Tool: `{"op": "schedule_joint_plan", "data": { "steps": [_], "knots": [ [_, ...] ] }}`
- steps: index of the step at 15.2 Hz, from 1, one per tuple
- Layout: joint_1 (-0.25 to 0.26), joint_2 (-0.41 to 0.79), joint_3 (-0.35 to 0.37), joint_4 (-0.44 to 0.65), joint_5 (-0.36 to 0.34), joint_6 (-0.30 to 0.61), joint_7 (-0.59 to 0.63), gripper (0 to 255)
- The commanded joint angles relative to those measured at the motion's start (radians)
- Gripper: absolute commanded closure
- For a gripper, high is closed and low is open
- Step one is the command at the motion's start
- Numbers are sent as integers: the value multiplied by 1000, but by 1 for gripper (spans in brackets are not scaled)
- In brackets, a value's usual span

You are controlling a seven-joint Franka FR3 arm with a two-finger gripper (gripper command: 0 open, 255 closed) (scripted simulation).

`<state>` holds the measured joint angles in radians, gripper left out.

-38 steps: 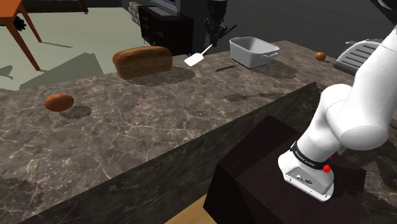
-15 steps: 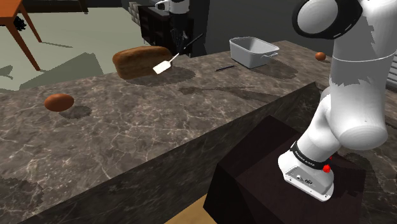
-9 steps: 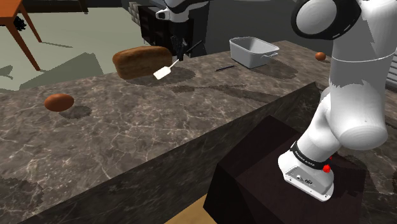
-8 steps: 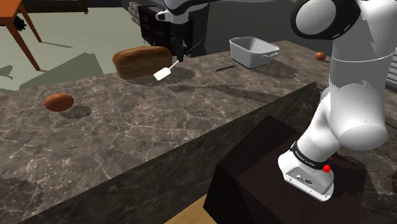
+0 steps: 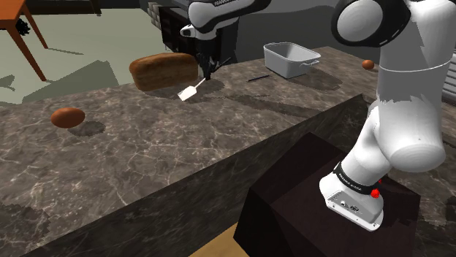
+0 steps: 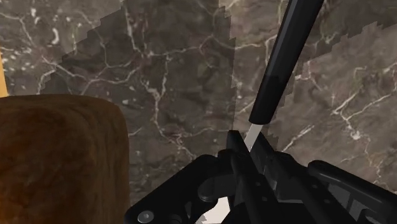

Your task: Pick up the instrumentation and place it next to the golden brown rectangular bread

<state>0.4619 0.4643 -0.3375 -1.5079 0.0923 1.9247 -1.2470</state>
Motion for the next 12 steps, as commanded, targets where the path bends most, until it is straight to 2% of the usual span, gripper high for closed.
{"op": "schedule_joint_plan", "data": {
  "steps": [1, 9, 12],
  "knots": [
    [2, 5, 2, -21, 2, 26, 1, 255],
    [0, 40, 9, -77, 14, 116, -3, 255],
    [-1, 44, 9, -82, 15, 124, -4, 255]
  ]
}}
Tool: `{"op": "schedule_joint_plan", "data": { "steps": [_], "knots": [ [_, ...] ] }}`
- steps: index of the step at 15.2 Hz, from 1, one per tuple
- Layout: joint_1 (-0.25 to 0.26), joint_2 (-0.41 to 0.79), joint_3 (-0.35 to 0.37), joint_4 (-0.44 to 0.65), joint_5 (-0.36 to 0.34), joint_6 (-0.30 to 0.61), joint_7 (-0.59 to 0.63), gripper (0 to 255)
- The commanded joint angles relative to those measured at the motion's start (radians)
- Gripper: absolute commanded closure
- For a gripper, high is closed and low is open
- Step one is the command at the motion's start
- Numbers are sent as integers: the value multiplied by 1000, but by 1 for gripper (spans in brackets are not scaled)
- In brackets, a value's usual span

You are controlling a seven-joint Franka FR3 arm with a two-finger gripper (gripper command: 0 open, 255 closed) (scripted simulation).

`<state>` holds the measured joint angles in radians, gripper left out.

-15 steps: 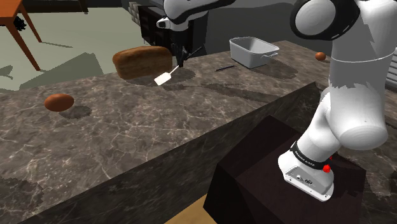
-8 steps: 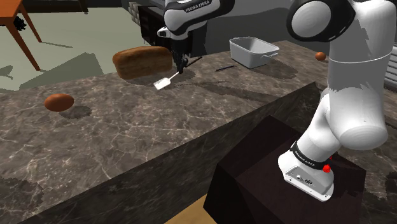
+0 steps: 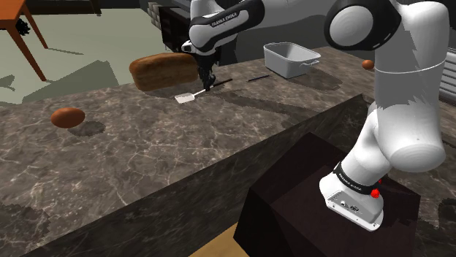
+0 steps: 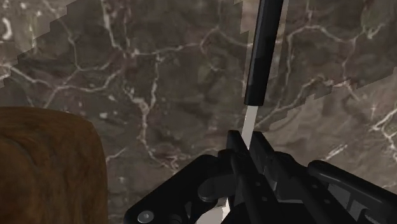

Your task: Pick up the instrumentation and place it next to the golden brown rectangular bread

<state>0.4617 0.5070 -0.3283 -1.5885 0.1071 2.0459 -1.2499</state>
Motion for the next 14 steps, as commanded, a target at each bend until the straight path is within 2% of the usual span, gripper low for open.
{"op": "schedule_joint_plan", "data": {
  "steps": [1, 5, 6, 11, 14],
  "knots": [
    [-1, 2, 0, -1, 1, 3, -1, 255],
    [-1, 2, 0, -1, 1, 3, -1, 255],
    [-1, 2, 0, -1, 1, 3, -1, 0],
    [-1, 2, 0, -1, 1, 3, -1, 0],
    [4, -30, -5, 55, -11, -83, 7, 0]
  ]
}}
